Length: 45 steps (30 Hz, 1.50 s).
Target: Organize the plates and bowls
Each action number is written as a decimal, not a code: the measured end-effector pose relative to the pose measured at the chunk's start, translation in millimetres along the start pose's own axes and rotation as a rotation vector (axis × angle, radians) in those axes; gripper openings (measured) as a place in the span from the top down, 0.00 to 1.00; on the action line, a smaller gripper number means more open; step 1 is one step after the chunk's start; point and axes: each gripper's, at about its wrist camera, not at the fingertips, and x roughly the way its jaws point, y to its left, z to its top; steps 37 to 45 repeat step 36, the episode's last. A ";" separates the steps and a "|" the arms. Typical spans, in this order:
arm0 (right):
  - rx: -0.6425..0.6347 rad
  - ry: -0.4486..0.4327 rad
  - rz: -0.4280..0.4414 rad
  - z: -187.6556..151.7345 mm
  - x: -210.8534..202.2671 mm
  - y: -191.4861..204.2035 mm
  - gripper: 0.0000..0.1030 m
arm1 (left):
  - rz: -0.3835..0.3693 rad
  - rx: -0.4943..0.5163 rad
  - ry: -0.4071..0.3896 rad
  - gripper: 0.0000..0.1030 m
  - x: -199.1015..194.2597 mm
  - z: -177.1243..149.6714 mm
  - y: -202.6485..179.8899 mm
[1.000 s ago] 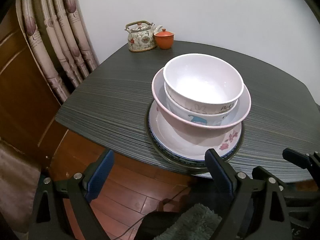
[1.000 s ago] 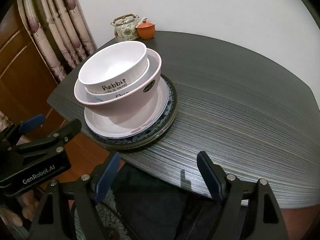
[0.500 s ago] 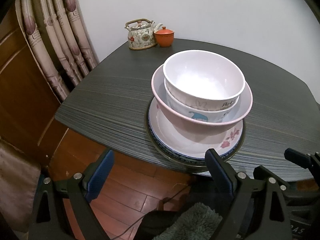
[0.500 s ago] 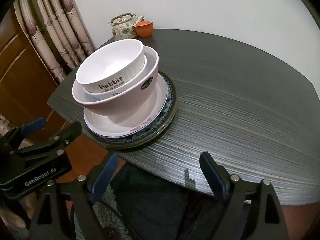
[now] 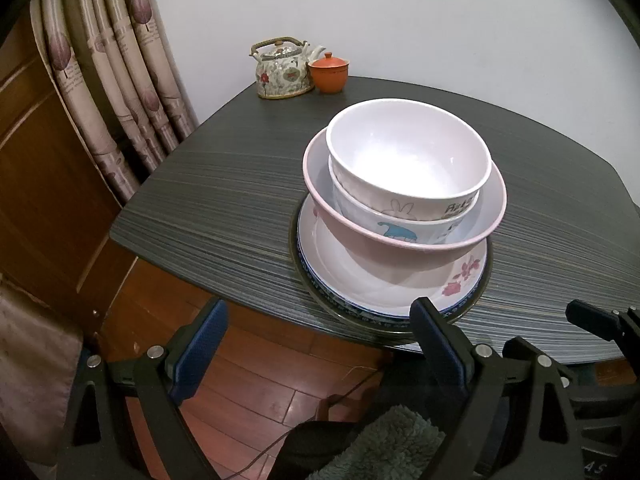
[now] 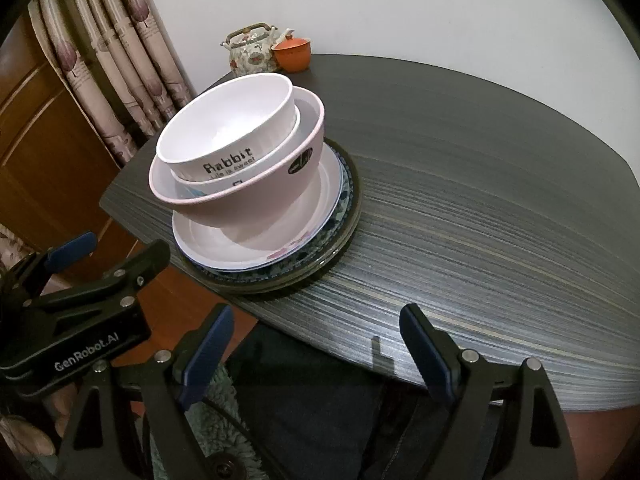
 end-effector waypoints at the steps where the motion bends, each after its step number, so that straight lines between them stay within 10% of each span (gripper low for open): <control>1: 0.000 0.001 0.001 -0.3 0.1 0.1 0.16 | 0.000 0.000 0.000 0.12 -0.2 0.2 -0.2; 45: 0.028 0.018 0.023 -5.1 2.0 -3.2 0.16 | -0.010 -0.003 0.017 0.12 6.3 -3.2 -1.7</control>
